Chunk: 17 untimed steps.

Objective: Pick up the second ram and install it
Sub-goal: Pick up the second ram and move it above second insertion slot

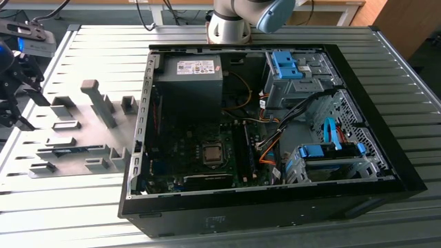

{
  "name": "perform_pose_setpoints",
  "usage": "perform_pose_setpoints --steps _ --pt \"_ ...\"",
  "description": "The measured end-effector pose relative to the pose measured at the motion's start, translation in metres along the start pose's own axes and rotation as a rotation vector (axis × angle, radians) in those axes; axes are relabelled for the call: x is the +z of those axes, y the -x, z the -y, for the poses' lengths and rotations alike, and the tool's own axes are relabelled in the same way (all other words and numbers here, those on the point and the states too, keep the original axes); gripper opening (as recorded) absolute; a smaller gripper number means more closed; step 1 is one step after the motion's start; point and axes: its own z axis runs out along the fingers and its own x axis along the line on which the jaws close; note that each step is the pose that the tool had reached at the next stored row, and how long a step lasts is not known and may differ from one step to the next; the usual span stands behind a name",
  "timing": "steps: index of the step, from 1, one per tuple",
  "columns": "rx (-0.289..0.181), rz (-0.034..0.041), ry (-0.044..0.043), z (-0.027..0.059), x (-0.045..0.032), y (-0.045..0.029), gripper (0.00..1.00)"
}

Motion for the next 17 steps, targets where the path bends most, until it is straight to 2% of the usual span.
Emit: perform_pose_setpoints --steps 5,6,7,8,15,16,17 --pt "0.000 0.0000 0.0000 0.0000 -0.0004 0.0000 0.64" --pt "0.000 0.0000 0.0000 0.0000 -0.0005 0.0000 0.57" --pt "0.000 0.0000 0.0000 0.0000 -0.0006 0.0000 0.57" --pt "0.000 0.0000 0.0000 0.0000 -0.0007 0.0000 0.51" --pt "0.000 0.0000 0.0000 0.0000 -0.0012 0.0000 0.52" --pt "0.000 0.0000 -0.0001 0.0000 -0.0013 0.0000 0.57" --pt "0.000 0.0000 0.0000 0.0000 -0.0014 0.0000 0.57"
